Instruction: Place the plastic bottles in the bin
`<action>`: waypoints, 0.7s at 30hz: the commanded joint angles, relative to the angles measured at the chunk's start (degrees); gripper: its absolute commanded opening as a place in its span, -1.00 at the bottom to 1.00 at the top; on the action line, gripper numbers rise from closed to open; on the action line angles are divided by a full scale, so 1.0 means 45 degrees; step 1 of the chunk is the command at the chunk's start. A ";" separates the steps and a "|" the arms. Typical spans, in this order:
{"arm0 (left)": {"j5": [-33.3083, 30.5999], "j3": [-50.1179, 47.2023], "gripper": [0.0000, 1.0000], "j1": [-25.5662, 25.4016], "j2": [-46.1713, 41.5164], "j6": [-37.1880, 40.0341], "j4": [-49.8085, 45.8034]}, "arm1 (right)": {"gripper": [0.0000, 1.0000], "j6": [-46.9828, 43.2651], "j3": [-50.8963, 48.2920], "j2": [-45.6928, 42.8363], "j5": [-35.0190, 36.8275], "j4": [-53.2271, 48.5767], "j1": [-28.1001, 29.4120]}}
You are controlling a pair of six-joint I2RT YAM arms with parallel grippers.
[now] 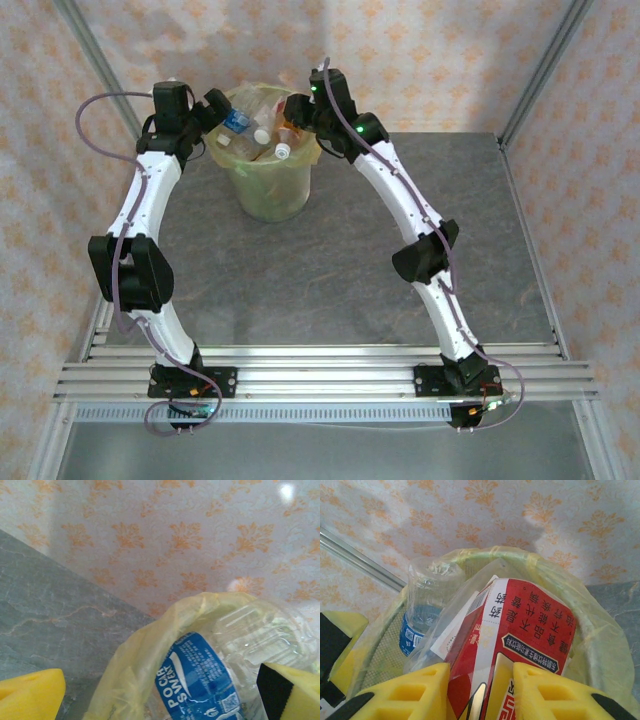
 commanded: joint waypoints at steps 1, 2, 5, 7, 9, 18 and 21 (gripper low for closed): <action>0.0344 0.0099 1.00 0.0055 -0.0329 -0.0039 0.0497 | -0.29 0.0045 -0.0221 0.0552 0.0492 -0.0461 0.0342; 0.0388 0.0035 1.00 0.0040 -0.0354 -0.0076 0.0573 | -0.29 -0.0047 -0.0320 0.0648 0.0694 -0.0415 0.0332; 0.0423 -0.0059 1.00 0.0000 -0.0342 -0.0066 0.0621 | -0.35 0.0076 -0.0161 0.1173 0.0632 -0.0635 0.0283; 0.0459 -0.0049 1.00 -0.0007 -0.0305 -0.0044 0.0611 | -0.38 0.0165 0.0003 0.1354 0.0665 -0.0865 0.0273; 0.0590 -0.0049 1.00 -0.0018 -0.0263 -0.0042 0.0596 | -0.38 0.0038 0.0069 0.1268 0.1003 -0.1041 0.0274; 0.0694 -0.0601 1.00 -0.0038 -0.0609 -0.0119 0.0757 | 0.23 -0.1524 0.0120 -0.0295 0.2215 -0.1241 0.0217; 0.1000 -0.0874 1.00 -0.0133 -0.0730 -0.0271 0.1069 | 0.43 -0.1930 0.0176 -0.0750 0.2135 -0.0983 0.0215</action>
